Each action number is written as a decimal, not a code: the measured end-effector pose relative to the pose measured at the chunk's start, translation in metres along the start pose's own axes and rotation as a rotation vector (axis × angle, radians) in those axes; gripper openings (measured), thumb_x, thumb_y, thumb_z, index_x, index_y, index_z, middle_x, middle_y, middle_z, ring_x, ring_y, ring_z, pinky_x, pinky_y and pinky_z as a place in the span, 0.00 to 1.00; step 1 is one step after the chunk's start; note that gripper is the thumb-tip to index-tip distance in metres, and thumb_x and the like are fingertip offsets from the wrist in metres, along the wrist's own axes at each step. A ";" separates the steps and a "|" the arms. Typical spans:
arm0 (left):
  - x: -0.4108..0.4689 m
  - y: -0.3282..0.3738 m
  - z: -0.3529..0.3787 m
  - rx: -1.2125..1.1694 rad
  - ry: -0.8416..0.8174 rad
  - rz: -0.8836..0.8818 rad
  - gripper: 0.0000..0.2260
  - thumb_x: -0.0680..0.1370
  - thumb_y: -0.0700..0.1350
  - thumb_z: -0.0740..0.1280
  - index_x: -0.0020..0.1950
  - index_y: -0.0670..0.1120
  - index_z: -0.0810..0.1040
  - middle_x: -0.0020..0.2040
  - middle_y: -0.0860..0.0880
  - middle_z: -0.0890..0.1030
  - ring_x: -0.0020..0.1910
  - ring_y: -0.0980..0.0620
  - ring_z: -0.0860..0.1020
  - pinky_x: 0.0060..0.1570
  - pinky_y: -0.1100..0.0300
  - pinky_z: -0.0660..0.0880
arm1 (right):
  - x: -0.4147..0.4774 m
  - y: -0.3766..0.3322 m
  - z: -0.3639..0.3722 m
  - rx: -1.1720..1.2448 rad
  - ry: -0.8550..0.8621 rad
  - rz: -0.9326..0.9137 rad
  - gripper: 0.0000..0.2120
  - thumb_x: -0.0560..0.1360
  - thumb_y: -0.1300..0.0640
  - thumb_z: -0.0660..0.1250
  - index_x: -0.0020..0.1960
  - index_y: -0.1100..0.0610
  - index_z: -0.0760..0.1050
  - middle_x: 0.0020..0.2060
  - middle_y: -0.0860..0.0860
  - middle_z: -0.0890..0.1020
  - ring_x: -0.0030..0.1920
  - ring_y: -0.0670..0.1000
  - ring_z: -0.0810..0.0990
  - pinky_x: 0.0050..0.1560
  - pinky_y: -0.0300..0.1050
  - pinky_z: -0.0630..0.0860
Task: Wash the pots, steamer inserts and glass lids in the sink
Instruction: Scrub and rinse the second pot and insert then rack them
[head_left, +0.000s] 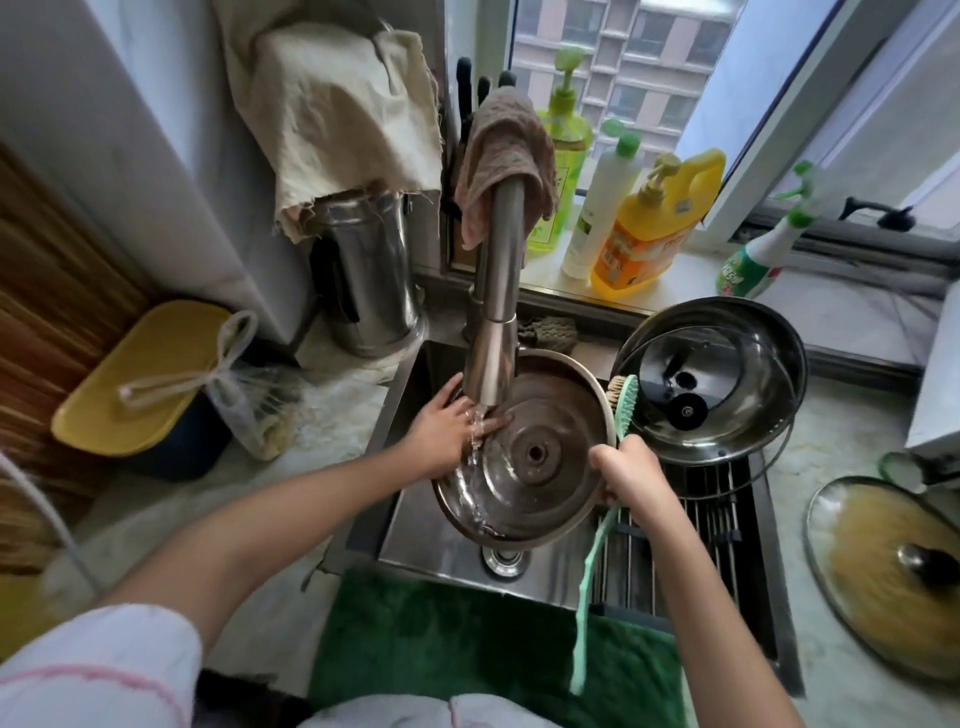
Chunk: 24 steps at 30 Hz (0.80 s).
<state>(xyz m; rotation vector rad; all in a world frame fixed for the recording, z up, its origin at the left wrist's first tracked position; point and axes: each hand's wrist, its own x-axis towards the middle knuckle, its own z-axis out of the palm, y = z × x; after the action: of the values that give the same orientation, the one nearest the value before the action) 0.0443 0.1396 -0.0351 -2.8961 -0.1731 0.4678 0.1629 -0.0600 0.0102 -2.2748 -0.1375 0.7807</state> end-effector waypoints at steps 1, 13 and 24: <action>0.000 -0.004 -0.008 -0.014 0.030 -0.011 0.27 0.81 0.46 0.52 0.78 0.50 0.44 0.76 0.47 0.60 0.75 0.51 0.57 0.73 0.54 0.42 | 0.001 -0.001 -0.002 0.001 0.005 -0.006 0.08 0.67 0.61 0.63 0.42 0.66 0.72 0.31 0.59 0.77 0.25 0.56 0.75 0.24 0.41 0.69; -0.034 0.068 -0.028 -0.683 0.144 0.191 0.16 0.78 0.57 0.61 0.51 0.44 0.76 0.42 0.46 0.82 0.40 0.48 0.80 0.37 0.57 0.75 | 0.018 0.011 0.012 0.707 -0.191 0.371 0.08 0.72 0.65 0.59 0.34 0.59 0.66 0.19 0.50 0.69 0.15 0.44 0.63 0.15 0.31 0.58; -0.013 0.022 -0.016 -1.558 0.353 -0.444 0.11 0.76 0.40 0.68 0.39 0.33 0.77 0.34 0.41 0.76 0.36 0.50 0.73 0.40 0.57 0.66 | -0.004 0.006 0.001 0.106 0.052 0.001 0.25 0.83 0.47 0.51 0.55 0.66 0.76 0.38 0.60 0.81 0.23 0.47 0.71 0.23 0.39 0.65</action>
<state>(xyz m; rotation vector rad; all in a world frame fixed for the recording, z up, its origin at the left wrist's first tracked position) 0.0388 0.1132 -0.0206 -3.9543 -1.7344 -0.5706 0.1580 -0.0649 0.0076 -2.1932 -0.0696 0.7119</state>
